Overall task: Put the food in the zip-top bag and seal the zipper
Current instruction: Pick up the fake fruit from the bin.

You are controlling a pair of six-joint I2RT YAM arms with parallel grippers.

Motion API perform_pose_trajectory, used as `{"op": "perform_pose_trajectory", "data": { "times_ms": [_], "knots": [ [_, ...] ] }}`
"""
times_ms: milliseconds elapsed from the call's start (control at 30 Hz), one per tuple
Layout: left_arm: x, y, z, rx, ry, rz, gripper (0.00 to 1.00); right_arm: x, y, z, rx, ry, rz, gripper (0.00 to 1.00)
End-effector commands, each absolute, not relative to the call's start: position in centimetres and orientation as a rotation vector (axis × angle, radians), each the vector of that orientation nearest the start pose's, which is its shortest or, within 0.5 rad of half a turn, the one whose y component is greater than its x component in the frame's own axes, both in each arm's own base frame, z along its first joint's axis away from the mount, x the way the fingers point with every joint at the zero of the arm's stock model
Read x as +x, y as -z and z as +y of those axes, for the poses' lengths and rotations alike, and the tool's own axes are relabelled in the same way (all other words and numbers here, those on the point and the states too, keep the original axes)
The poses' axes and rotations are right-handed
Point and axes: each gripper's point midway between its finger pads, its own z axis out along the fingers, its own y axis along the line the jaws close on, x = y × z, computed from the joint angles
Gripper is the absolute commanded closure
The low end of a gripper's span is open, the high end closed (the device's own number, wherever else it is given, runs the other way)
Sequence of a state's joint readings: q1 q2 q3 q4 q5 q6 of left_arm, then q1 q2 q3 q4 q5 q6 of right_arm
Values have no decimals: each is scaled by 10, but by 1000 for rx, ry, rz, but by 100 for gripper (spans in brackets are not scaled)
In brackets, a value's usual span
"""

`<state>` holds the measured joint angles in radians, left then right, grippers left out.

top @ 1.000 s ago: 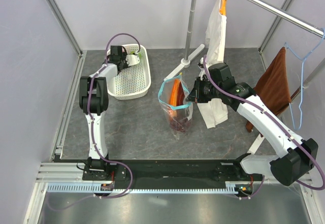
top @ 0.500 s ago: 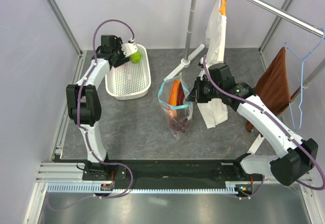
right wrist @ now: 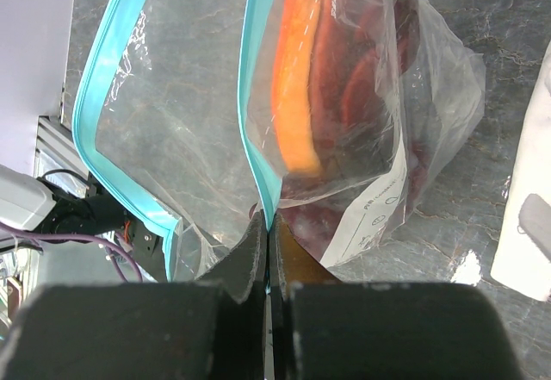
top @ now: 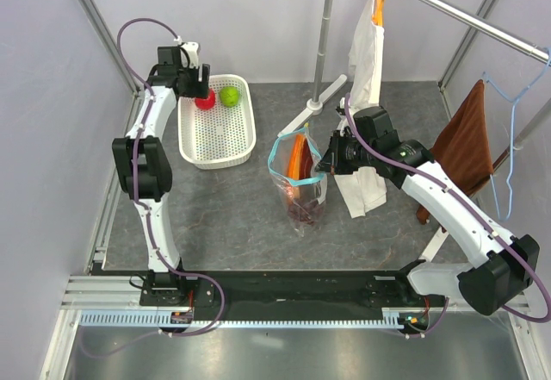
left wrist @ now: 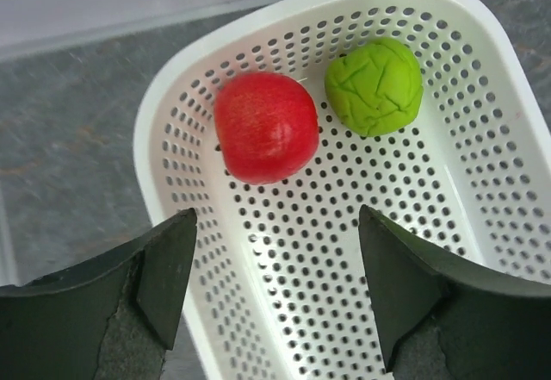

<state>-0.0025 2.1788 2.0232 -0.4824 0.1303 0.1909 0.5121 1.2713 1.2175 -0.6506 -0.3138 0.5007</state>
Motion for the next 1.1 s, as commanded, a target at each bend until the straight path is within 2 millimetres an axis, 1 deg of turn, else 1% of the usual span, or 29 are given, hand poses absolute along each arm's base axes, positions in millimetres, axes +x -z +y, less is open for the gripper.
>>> {"op": "perform_pose_trajectory", "data": {
  "times_ms": [0, 133, 200, 233, 267, 367, 400, 467, 500, 567, 633, 700, 733, 800, 833, 933, 967, 1067],
  "knots": [
    [606, -167, -31, -8, 209, 2207, 16, 269, -240, 233, -189, -871, 2354, 100],
    [613, -153, -27, -35, 191, 2213, 16, 269, -237, 233, -192, -868, 2357, 100],
    [618, -146, -22, -46, 158, 2213, 16, 269, -237, 234, -191, -870, 2359, 100],
    [621, -147, -21, -43, 149, 2199, 16, 269, -236, 234, -190, -873, 2360, 100],
    [623, -140, -17, -54, 124, 2205, 16, 269, -235, 234, -188, -870, 2363, 100],
    [631, -134, -10, -59, 74, 2194, 16, 270, -235, 235, -185, -875, 2362, 100],
    [633, -126, -9, -60, 66, 2202, 15, 271, -235, 235, -184, -873, 2362, 100],
    [638, -125, -7, -63, 46, 2190, 15, 271, -236, 235, -184, -874, 2360, 100],
    [640, -118, -7, -62, 43, 2198, 14, 270, -237, 236, -186, -876, 2360, 100],
    [646, -118, -9, -58, 45, 2178, 13, 272, -238, 235, -183, -876, 2356, 100],
    [651, -112, -3, -78, 5, 2172, 12, 271, -237, 235, -182, -877, 2362, 100],
    [656, -114, -5, -73, 6, 2155, 11, 271, -237, 235, -180, -878, 2360, 100],
    [658, -106, -5, -70, 0, 2161, 10, 271, -236, 235, -178, -878, 2364, 100],
    [664, -106, -7, -62, -7, 2146, 9, 271, -235, 235, -175, -877, 2368, 100],
    [665, -100, -8, -59, -7, 2151, 9, 272, -236, 236, -176, -878, 2366, 100],
    [671, -97, -11, -48, 9, 2135, 9, 272, -234, 236, -176, -878, 2373, 100],
    [672, -92, -12, -45, 11, 2141, 9, 273, -234, 236, -177, -875, 2372, 100],
    [674, -87, -12, -56, 8, 2140, 9, 274, -234, 236, -173, -874, 2372, 100]
  ]
}}
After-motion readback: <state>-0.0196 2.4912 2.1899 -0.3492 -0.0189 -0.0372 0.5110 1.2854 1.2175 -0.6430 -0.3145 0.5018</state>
